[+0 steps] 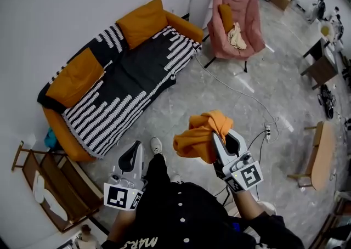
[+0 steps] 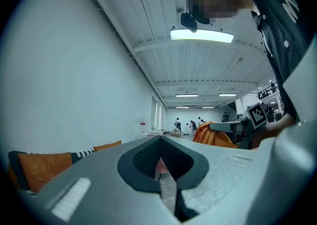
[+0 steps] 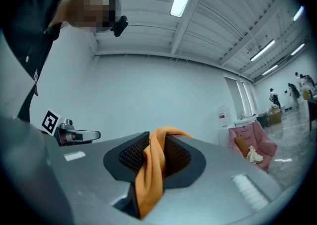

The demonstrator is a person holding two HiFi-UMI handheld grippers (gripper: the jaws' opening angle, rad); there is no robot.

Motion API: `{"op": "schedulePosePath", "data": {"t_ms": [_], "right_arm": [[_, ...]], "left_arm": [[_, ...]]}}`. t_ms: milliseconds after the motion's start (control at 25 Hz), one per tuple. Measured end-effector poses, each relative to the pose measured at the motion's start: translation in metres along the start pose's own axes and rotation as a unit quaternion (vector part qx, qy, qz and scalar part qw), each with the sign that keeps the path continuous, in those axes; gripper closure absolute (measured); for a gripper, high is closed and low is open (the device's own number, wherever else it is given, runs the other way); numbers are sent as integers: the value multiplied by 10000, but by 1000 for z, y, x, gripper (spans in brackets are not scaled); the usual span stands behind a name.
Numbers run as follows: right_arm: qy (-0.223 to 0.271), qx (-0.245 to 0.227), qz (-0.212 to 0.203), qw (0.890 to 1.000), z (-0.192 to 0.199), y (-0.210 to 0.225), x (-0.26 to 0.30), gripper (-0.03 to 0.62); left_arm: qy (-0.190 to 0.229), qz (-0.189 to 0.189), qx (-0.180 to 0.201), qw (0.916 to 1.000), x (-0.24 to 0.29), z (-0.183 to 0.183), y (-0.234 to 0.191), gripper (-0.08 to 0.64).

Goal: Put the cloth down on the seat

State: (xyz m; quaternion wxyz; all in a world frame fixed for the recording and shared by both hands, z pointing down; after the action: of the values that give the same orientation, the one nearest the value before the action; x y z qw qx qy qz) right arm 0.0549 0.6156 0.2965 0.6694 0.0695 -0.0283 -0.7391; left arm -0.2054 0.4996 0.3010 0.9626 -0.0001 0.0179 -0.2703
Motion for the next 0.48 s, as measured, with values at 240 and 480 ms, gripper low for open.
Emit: {"op": "schedulePosePath", "data": {"t_ms": [240,480], "right_arm": [[77,-35,54,9999,-6,24,37,483],[214,-105,146,9996,-17,56,86,483]], "left_arm": [[85,37,14,10000,43,0,-26,560],[148,123,57,9998,95,-8,-55,560]]}}
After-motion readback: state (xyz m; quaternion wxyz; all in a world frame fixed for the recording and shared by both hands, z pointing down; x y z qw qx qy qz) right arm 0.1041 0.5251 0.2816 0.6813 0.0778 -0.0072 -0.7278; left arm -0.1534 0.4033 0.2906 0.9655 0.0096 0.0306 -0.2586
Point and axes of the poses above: the fingertips, and each gripper's own axes: x forward along the fingers, y to its right, z out of its underside, the point moved 6 cm from there along -x, backward along the fingers, and after that the axes turned 3 degrees about x, right-handed, at the moved point
